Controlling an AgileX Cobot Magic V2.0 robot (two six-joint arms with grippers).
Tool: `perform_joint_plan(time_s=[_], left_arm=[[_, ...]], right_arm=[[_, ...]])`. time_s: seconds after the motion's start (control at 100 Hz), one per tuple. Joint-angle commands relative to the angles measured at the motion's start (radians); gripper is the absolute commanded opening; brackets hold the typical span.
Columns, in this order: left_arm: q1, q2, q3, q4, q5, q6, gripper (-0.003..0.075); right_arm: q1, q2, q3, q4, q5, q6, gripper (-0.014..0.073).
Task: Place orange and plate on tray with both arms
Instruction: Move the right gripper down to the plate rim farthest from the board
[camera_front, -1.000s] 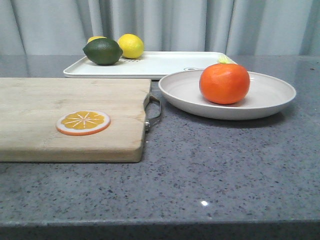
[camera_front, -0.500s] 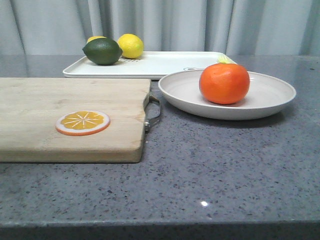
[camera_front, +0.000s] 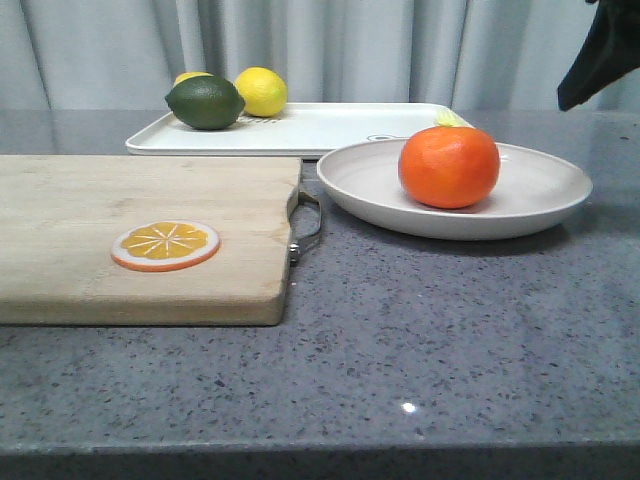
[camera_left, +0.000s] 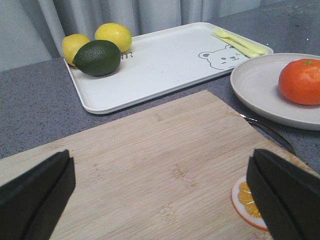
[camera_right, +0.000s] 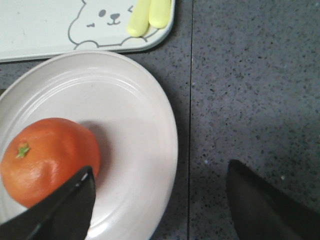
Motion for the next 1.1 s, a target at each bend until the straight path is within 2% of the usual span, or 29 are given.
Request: perform_joint_plan(time_s=[0.0, 0.92, 1.01, 1.09], left_arm=[[0.002, -0.004, -0.026, -0.006, -0.048, 0.0, 0.0662], [0.002, -0.004, -0.026, -0.006, -0.048, 0.0, 0.0662], [0.002, -0.004, -0.026, -0.006, -0.048, 0.0, 0.0662], [0.002, -0.004, -0.026, -0.006, -0.048, 0.0, 0.0662]], right_arm=[[-0.004, 0.018, -0.041, 0.018, -0.057, -0.015, 0.0549], [0.033, 0.181, -0.041, 0.052, -0.064, -0.015, 0.0548], [0.033, 0.181, -0.041, 0.053, -0.055, -0.015, 0.0501], [0.033, 0.181, -0.041, 0.053, -0.045, -0.015, 0.041]])
